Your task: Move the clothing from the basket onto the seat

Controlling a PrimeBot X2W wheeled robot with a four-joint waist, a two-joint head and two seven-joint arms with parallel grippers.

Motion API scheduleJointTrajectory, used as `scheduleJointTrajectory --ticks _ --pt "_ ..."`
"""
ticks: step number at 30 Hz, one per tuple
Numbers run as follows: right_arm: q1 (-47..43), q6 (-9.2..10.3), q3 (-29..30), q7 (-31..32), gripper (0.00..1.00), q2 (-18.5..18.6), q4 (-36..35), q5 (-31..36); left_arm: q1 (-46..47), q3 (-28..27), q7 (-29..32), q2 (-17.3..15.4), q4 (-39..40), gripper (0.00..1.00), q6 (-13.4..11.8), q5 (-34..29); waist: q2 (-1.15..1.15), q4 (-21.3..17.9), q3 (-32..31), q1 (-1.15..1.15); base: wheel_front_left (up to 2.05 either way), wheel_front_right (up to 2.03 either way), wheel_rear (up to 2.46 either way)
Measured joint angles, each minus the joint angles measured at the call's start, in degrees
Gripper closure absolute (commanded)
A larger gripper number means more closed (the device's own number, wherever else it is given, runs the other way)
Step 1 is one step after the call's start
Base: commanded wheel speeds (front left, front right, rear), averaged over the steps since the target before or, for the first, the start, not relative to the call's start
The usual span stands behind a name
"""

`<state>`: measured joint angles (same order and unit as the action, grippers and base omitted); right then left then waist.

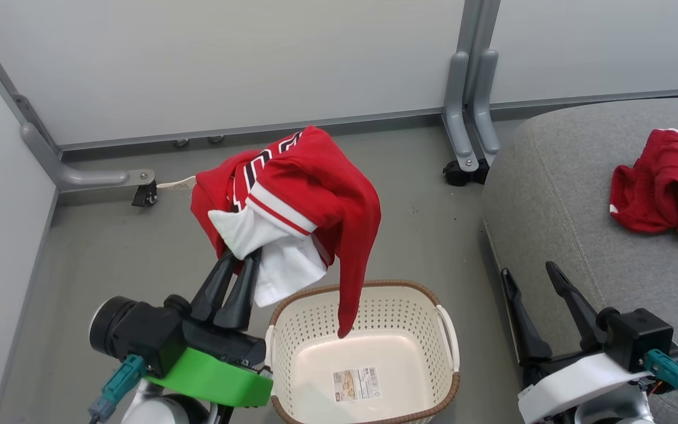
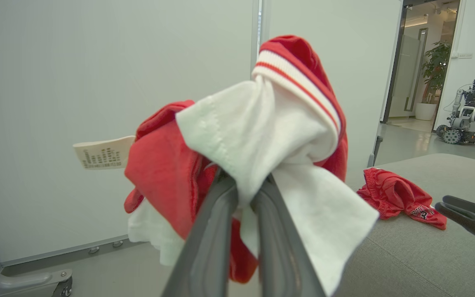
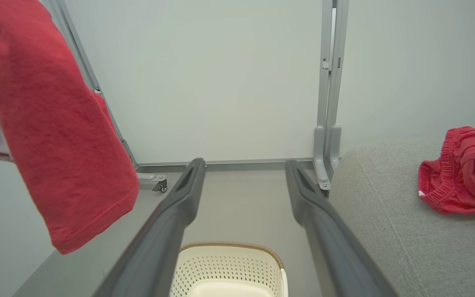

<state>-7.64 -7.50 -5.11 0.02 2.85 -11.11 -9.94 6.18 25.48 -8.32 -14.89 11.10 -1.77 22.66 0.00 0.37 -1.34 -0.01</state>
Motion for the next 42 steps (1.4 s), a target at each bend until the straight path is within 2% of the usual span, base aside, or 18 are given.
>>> scheduleJointTrajectory --ticks 7,11,18,24,42 --pt "0.0 0.0 -0.6 0.2 0.0 0.0 0.2 -0.1 0.0 0.2 -0.1 -0.1 0.0 1.0 -0.1 0.5 0.0 -0.1 -0.1 0.0 0.0 0.0 0.0" --pt "0.5 0.0 -2.9 0.8 0.0 0.0 0.4 -0.2 0.0 0.3 -0.3 -0.1 0.0 1.0 -0.1 0.5 0.0 -0.1 -0.1 0.0 0.0 0.0 0.0" --pt "5.4 0.0 -14.3 2.0 0.0 0.5 2.2 -1.7 0.2 0.6 -0.3 -0.1 0.3 1.0 -0.1 0.5 0.0 0.5 0.4 0.0 0.0 0.0 0.0" --pt "11.3 0.0 -22.9 1.4 0.0 0.6 6.7 -3.8 0.4 1.3 -0.4 -0.2 0.1 1.0 0.2 0.5 0.0 1.6 0.9 0.0 0.0 0.0 0.0" --pt "25.4 0.0 -25.7 -5.6 0.0 0.1 22.6 -4.4 2.0 3.2 -0.7 0.5 -0.5 1.0 1.2 1.0 0.0 4.7 2.4 0.0 0.0 0.0 0.0"
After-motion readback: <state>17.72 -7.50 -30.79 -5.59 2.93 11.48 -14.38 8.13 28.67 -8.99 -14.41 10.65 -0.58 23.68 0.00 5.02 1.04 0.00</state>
